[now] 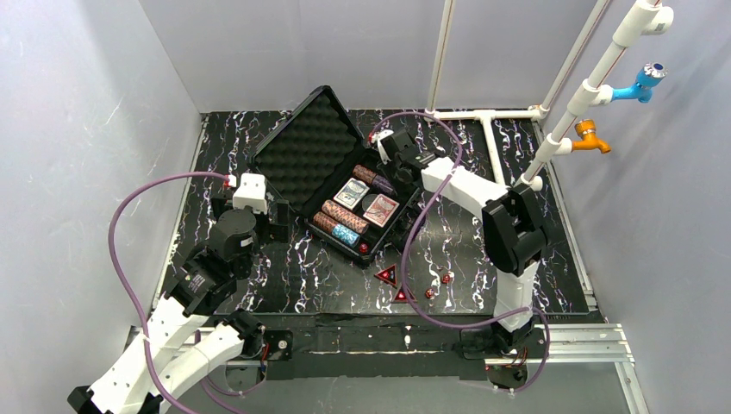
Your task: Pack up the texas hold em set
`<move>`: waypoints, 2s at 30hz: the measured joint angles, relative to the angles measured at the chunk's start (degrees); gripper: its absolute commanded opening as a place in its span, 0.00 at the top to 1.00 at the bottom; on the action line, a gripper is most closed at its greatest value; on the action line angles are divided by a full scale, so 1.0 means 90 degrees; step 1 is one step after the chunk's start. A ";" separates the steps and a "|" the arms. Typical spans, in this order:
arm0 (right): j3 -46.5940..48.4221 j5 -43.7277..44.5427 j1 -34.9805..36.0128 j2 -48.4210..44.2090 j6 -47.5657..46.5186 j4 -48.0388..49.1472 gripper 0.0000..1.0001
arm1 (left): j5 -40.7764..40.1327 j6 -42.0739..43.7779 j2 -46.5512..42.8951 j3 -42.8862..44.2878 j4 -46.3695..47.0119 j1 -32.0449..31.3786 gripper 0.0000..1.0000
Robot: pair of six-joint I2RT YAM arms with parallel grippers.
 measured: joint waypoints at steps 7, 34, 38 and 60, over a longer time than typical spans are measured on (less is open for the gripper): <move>0.0163 -0.0165 0.0000 0.0539 0.0126 -0.0041 0.70 | -0.0002 0.0000 -0.0002 0.0000 0.0000 0.0000 0.02; 0.0624 -0.0517 -0.0090 0.0862 0.0068 -0.0274 0.38 | 0.0002 0.0000 0.0000 0.0000 0.0000 0.0000 0.02; 0.0622 -0.0527 -0.0075 0.0318 0.0165 -0.0228 0.29 | 0.0109 0.0000 0.0002 0.0000 0.0000 0.0000 0.02; -0.1790 -0.0034 -0.0063 -0.3356 0.2892 -0.1328 0.10 | 0.1452 0.0000 0.0211 0.0000 0.0010 0.0000 0.02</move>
